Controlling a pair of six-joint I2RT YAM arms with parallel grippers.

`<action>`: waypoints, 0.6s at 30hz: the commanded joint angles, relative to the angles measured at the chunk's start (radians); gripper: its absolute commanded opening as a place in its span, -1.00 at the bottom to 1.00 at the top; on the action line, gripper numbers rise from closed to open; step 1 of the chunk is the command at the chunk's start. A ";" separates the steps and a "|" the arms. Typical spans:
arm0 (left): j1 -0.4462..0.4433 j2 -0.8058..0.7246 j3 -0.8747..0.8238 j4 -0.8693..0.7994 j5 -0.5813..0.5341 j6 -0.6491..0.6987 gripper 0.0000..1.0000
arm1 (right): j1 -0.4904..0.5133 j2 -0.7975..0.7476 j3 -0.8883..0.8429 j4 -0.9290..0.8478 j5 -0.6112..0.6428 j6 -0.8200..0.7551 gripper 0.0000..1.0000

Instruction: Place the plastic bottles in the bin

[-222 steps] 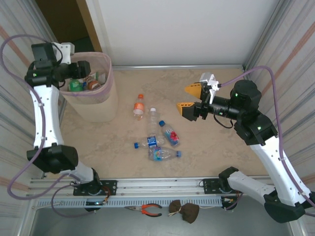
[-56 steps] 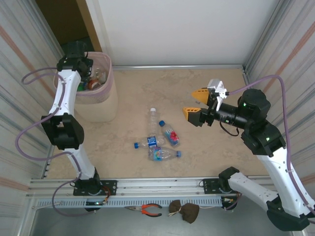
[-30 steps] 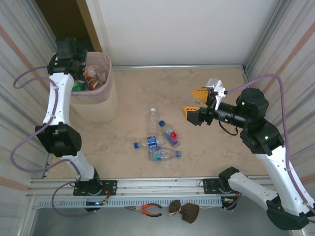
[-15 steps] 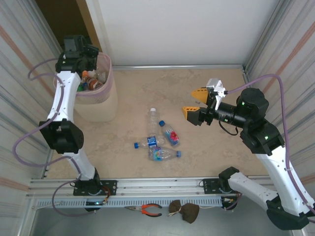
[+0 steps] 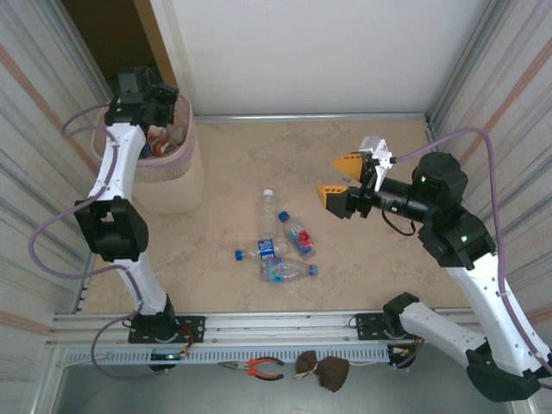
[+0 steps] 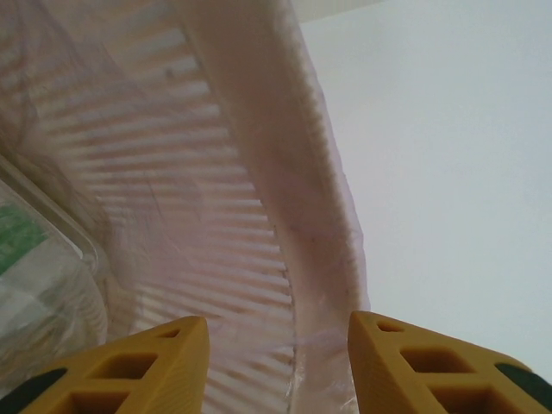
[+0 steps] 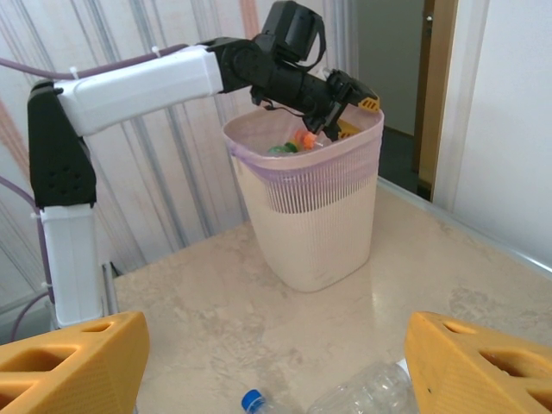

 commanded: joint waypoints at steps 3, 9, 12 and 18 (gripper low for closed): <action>0.046 0.008 -0.081 -0.050 -0.015 0.028 -0.07 | 0.010 0.010 0.009 0.028 -0.022 0.015 0.54; 0.034 -0.012 -0.113 -0.024 0.039 0.022 -0.08 | 0.012 0.017 0.013 0.029 -0.024 0.017 0.53; 0.026 -0.051 -0.123 -0.016 0.038 0.026 -0.06 | 0.013 0.016 0.014 0.029 -0.023 0.016 0.53; 0.025 -0.089 -0.053 -0.019 0.066 0.062 -0.03 | 0.014 0.029 0.014 0.040 -0.027 0.018 0.53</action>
